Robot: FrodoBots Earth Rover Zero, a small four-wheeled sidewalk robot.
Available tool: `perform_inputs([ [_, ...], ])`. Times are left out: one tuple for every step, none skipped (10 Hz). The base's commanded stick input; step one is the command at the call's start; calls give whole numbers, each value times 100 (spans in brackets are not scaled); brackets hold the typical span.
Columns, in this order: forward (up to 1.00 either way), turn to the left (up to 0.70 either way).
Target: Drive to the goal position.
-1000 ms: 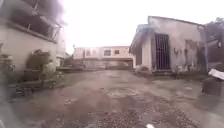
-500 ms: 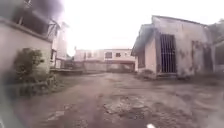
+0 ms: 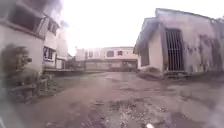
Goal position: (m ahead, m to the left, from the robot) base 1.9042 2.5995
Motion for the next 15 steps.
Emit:
perform_inputs([
  [100, -1],
  [100, -1],
  [100, -1],
  [100, -1],
  [100, -5],
  [100, -11],
  [100, -17],
  [100, -23],
  [100, -29],
  [100, -34],
  [100, -40],
  [100, -33],
  [100, -25],
  [100, -16],
  [100, -7],
])
